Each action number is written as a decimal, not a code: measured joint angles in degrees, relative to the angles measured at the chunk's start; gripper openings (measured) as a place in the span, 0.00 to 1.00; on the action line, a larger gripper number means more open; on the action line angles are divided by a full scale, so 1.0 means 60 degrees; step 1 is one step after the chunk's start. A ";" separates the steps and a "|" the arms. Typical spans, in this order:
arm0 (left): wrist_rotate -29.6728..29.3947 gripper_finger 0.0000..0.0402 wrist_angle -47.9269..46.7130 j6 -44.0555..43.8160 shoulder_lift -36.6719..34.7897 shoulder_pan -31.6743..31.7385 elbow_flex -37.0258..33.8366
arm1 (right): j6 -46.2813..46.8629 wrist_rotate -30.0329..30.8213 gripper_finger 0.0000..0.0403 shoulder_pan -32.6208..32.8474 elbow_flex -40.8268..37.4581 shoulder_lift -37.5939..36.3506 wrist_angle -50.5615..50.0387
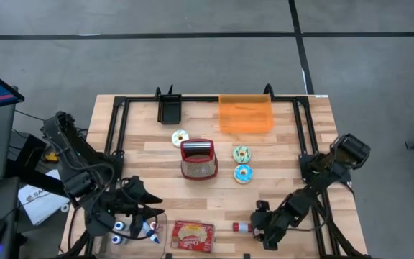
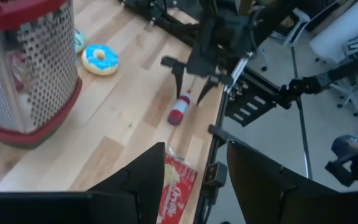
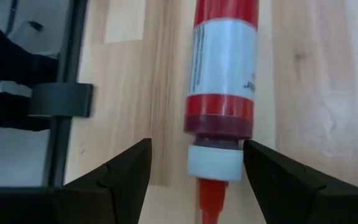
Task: Pick & Place Food Item
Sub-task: Put the red food coloring bottle into the transparent bin
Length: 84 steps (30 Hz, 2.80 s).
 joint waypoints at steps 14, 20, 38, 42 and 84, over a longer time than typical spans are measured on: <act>0.0501 0.42 0.0281 0.0467 0.0004 0.0260 0.0000 | -0.0162 0.0218 0.30 -0.0326 0.0882 0.0484 -0.0648; 0.1027 0.42 0.1659 0.2093 0.0004 0.0487 0.0000 | -0.0915 0.0256 0.27 -0.0754 0.1570 -0.0559 -0.1369; 0.3217 0.70 0.4150 0.0304 0.0459 0.2821 0.0000 | -0.5787 0.2422 0.28 -0.2249 0.8746 0.0103 -0.5602; 0.3210 0.74 0.4488 0.0295 0.0477 0.2821 0.0000 | -0.5979 0.2679 0.28 -0.2264 0.9251 0.0379 -0.5862; 0.3215 0.34 0.4629 -0.0026 0.1213 0.2814 0.0000 | -0.5996 0.3298 0.53 -0.2208 0.9588 0.0535 -0.5738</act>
